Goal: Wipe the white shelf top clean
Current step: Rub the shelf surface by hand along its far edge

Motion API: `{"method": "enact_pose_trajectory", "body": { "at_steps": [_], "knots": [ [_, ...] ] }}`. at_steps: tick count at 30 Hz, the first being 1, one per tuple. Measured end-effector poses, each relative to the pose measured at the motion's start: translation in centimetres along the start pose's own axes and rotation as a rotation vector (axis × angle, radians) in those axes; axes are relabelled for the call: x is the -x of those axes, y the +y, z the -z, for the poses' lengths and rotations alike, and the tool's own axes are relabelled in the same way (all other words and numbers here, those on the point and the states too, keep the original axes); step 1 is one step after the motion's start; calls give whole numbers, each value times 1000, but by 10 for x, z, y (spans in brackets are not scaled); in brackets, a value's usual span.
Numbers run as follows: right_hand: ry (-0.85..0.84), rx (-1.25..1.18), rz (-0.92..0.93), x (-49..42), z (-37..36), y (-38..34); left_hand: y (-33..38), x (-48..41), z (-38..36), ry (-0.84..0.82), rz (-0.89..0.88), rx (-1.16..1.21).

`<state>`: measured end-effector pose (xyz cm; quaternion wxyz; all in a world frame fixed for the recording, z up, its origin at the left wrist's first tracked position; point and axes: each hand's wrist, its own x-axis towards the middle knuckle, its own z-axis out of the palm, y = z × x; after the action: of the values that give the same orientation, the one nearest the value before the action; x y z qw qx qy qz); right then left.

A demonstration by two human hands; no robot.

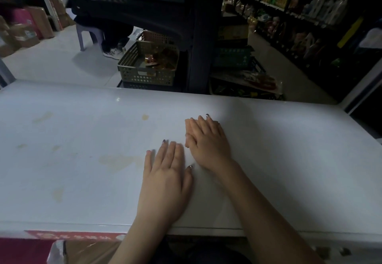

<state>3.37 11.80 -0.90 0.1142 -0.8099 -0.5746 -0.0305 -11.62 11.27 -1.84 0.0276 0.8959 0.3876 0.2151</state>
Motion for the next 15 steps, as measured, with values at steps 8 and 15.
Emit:
{"method": "enact_pose_trajectory", "body": {
  "at_steps": [8,15],
  "knots": [
    [105,-51,9,24,-3,-10,0,1,2,77,23,90],
    [99,23,1,49,-9,-20,-1,1,3,59,55,155]
  ]
}}
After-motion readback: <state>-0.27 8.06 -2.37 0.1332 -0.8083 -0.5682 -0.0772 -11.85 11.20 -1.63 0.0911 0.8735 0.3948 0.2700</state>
